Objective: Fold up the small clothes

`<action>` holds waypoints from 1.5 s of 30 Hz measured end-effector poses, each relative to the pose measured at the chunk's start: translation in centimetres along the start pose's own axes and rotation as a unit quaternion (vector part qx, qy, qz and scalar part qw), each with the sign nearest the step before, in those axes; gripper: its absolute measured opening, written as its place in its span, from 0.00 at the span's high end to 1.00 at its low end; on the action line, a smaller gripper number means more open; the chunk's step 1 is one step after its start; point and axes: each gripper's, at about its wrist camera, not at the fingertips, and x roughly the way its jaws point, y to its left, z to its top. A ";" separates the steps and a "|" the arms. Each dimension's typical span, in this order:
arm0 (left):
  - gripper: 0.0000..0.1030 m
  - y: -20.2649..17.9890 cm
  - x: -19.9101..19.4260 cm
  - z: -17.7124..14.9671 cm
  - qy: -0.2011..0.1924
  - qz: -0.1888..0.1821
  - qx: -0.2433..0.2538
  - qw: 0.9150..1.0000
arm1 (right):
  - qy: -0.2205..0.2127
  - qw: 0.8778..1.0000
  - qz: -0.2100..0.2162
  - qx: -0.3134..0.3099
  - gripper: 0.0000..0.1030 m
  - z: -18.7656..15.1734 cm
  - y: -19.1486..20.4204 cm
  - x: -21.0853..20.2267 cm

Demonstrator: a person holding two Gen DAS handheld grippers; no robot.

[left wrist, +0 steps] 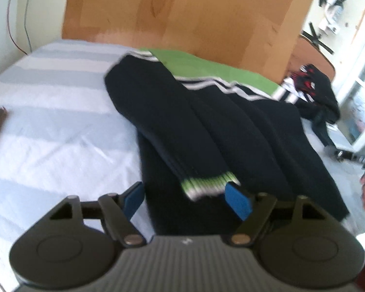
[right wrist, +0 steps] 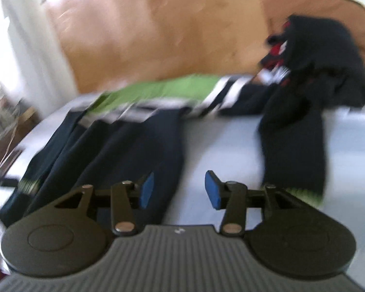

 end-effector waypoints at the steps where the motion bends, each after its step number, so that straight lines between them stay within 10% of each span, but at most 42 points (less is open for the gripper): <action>1: 0.29 -0.3 0.0 -0.3 0.003 0.001 0.005 1.000 | 0.007 1.000 0.002 -0.008 0.51 -0.4 0.2 0.1; 3: 0.40 -0.9 0.1 -0.9 0.006 0.006 0.013 1.000 | -0.011 1.000 0.003 -0.026 0.51 -1.5 1.4 0.4; 5: 0.76 -1.4 0.0 -1.2 -0.006 0.025 0.024 0.999 | -0.017 0.999 0.005 -0.043 0.79 -2.0 2.7 0.6; 8: 0.92 -1.0 -0.2 -1.0 -0.008 0.025 0.009 1.000 | -0.025 0.999 0.019 -0.039 0.88 -2.3 3.6 -0.2; 18: 0.94 2.1 -5.6 -1.8 -0.026 0.022 -0.032 0.999 | 0.020 0.999 0.008 -0.037 0.89 -4.3 2.9 -5.0; 22: 0.88 2.7 -4.1 -2.5 -0.009 0.034 -0.044 0.998 | 0.051 0.996 -0.001 -0.074 0.75 -4.0 3.4 -4.1; 27: 0.74 3.8 -6.2 -2.2 -0.067 0.032 -0.048 0.996 | -0.009 0.997 0.019 -0.074 0.64 0.4 3.6 -5.8; 35: 0.71 5.4 -7.1 -3.3 -0.089 0.031 -0.088 0.992 | 0.081 0.971 0.223 -0.041 0.66 3.7 12.2 5.6; 42: 0.62 7.6 -9.0 -4.8 -0.107 0.049 -0.117 0.986 | 0.186 0.946 0.258 0.057 0.67 3.5 14.9 14.6; 45: 0.62 8.3 -8.7 -4.7 -0.105 0.053 -0.130 0.985 | 0.195 0.949 0.248 0.028 0.87 4.0 16.0 15.2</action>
